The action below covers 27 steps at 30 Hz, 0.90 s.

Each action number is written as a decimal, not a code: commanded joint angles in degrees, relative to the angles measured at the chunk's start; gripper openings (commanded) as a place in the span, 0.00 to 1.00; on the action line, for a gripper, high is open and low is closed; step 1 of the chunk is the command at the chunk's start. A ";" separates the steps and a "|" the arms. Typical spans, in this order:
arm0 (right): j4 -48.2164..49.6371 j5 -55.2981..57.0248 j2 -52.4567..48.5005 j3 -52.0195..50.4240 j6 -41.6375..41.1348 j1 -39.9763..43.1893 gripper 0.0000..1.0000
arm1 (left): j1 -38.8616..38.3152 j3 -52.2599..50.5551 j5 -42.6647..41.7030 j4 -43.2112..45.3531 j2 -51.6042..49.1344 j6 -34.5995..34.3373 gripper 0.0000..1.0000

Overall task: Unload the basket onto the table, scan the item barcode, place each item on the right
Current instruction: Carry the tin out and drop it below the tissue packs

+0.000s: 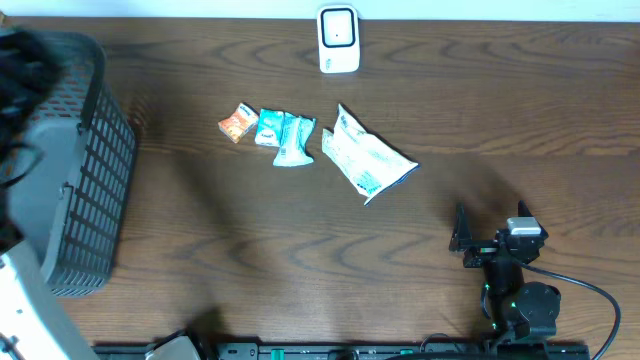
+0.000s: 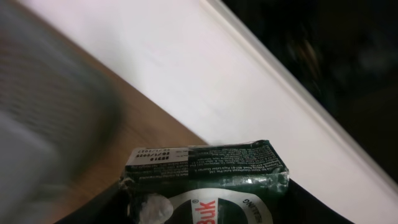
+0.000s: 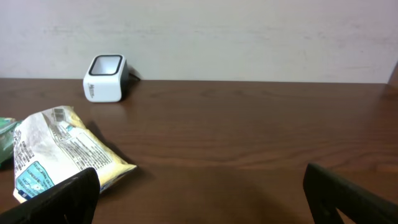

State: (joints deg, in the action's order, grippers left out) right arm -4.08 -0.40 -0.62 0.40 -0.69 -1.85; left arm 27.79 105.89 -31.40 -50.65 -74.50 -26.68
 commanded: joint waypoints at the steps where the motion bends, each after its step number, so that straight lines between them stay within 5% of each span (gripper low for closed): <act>1: -0.26 0.07 0.24 -0.09 -0.57 0.13 0.99 | -10.49 -0.46 -1.44 -0.81 -2.19 3.52 0.61; 12: -0.26 0.07 0.24 -0.09 -0.57 0.13 0.99 | -34.05 -0.76 31.21 -16.28 -15.69 11.72 0.61; 27: -0.26 0.09 0.24 -0.09 -0.57 0.13 0.99 | -37.81 -0.76 33.38 -22.51 -38.34 11.65 0.61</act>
State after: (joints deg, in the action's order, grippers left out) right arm -4.05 -0.40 -0.62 0.40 -0.69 -1.85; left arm -9.50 105.23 0.43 -72.47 -109.65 -16.01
